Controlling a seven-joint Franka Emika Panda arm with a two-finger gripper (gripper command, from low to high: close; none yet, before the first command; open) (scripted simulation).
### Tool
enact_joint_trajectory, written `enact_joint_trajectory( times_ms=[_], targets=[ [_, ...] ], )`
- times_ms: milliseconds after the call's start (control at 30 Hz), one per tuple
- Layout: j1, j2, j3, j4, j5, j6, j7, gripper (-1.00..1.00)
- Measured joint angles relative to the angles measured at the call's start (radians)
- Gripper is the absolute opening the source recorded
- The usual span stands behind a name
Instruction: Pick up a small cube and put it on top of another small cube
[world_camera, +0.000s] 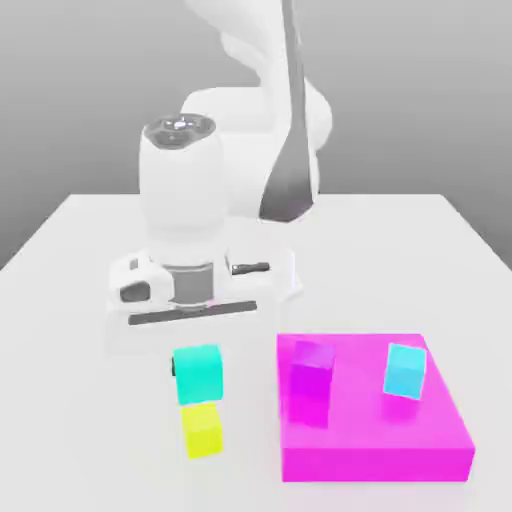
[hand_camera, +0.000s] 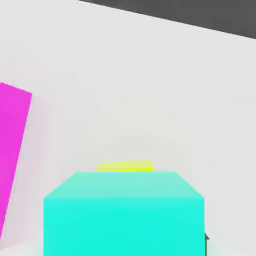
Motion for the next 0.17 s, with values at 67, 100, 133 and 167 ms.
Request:
enact_joint_trajectory(
  times_ms=[67, 100, 133, 167],
  targets=[
    [-0.008, 0.065, 0.014, 0.002, 0.028, 0.063, -0.02, 1.0],
    [-0.008, 0.065, 0.014, 0.002, 0.028, 0.063, -0.02, 1.0],
    [-0.008, 0.065, 0.014, 0.002, 0.028, 0.063, -0.02, 1.0],
    [-0.008, 0.065, 0.014, 0.002, 0.028, 0.063, -0.02, 1.0]
  ],
)
